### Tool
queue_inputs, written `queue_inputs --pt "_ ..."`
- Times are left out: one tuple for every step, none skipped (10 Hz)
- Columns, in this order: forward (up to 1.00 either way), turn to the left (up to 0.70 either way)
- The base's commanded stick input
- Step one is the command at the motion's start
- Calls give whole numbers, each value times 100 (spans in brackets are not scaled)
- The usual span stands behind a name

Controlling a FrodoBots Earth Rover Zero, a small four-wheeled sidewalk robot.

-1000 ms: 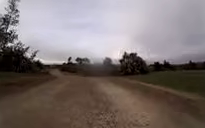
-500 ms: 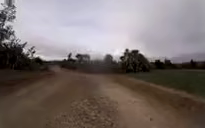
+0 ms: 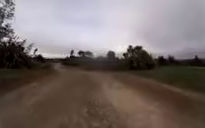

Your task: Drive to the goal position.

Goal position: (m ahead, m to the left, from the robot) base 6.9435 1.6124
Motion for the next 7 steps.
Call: queue_inputs --pt "85 2" --pt "85 2" --pt "85 3" --pt "85 3" --pt "85 3" --pt "85 3" --pt "85 3"
